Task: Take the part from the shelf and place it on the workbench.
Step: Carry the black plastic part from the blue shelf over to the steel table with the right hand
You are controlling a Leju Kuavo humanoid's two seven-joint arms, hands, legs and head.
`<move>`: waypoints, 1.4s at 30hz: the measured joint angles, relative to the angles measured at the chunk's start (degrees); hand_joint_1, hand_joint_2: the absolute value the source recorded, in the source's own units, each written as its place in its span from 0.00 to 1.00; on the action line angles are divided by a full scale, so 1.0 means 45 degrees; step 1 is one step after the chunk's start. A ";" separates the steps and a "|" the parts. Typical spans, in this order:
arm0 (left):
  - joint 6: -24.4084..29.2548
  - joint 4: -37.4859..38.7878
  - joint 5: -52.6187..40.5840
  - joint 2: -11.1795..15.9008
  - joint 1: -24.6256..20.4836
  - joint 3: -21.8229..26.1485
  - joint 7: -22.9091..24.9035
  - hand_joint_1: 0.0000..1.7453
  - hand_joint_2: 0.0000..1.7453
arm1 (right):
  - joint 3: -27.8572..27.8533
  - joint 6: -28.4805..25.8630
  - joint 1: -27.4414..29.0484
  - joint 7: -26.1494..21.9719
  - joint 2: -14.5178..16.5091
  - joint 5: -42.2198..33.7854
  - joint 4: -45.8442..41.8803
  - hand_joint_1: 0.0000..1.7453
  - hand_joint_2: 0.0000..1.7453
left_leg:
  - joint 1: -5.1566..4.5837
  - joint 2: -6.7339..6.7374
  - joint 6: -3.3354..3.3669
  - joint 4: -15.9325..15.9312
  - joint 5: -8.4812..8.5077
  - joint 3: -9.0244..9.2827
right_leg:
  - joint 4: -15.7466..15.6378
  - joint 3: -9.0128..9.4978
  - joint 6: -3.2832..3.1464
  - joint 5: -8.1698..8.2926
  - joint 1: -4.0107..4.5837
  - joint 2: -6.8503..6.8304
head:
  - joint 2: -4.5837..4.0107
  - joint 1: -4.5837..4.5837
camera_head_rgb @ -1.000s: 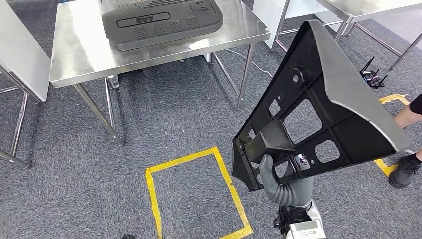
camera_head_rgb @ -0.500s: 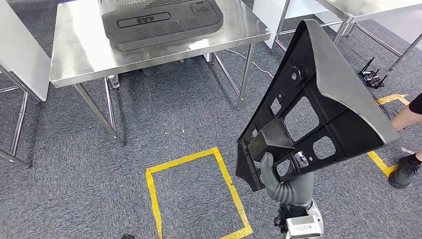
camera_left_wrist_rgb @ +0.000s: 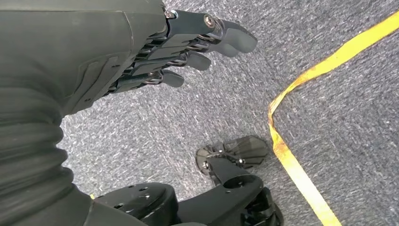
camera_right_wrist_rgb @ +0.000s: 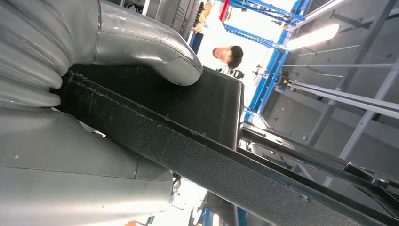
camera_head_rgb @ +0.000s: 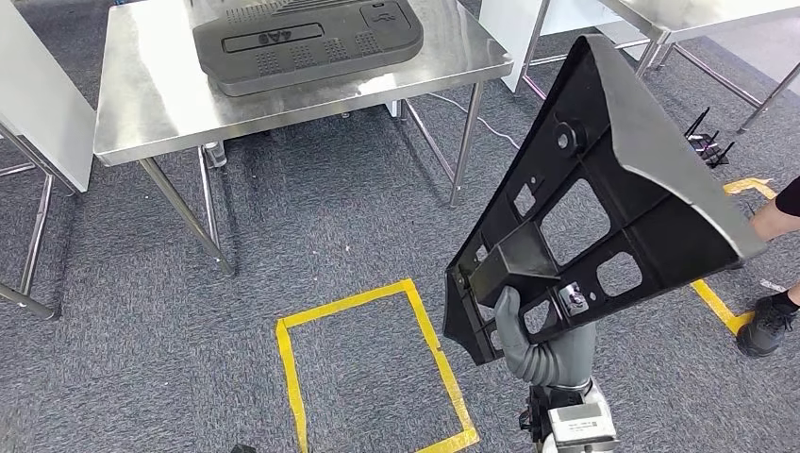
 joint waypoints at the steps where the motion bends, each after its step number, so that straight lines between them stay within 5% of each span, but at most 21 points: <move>1: -0.0004 0.0000 0.0002 0.0009 0.0005 0.0000 0.0023 0.00 1.00 | -0.0001 0.0028 0.0000 0.0032 0.0000 -0.0045 0.0000 1.00 1.00 | 0.0000 0.0000 0.0000 0.0000 0.0000 0.0000 | 0.0000 0.0000 0.0000 0.0000 0.0000 0.0000 | 0.0000 0.0000; 25: -0.0074 0.0000 0.0027 0.0073 0.0097 0.0005 0.0441 0.00 1.00 | -0.0002 0.1046 -0.0014 0.0733 -0.0051 -0.1871 -0.0002 1.00 1.00 | 0.0000 0.0000 0.0000 0.0000 0.0000 0.0000 | 0.0000 0.0001 0.0000 0.0000 0.0000 0.0000 | 0.0000 -0.0001; 33: -0.0176 0.0000 0.0162 0.0163 0.0251 0.0010 0.0410 0.00 1.00 | -0.0215 0.3158 0.0192 0.1226 -0.0866 -0.4384 -0.0203 1.00 1.00 | -0.0003 -0.0001 0.0001 0.0000 0.0000 -0.0002 | -0.0002 0.0000 0.0000 0.0000 -0.0004 -0.0006 | 0.0000 0.0000; 42: -0.0192 0.0000 0.0185 0.0205 0.0274 0.0010 0.0403 0.00 1.00 | -0.0565 0.3396 0.0411 0.1226 -0.1345 -0.4623 -0.0352 1.00 1.00 | -0.0003 0.0000 0.0001 0.0000 0.0000 -0.0001 | -0.0002 -0.0001 0.0000 0.0000 -0.0002 -0.0005 | 0.0000 -0.0001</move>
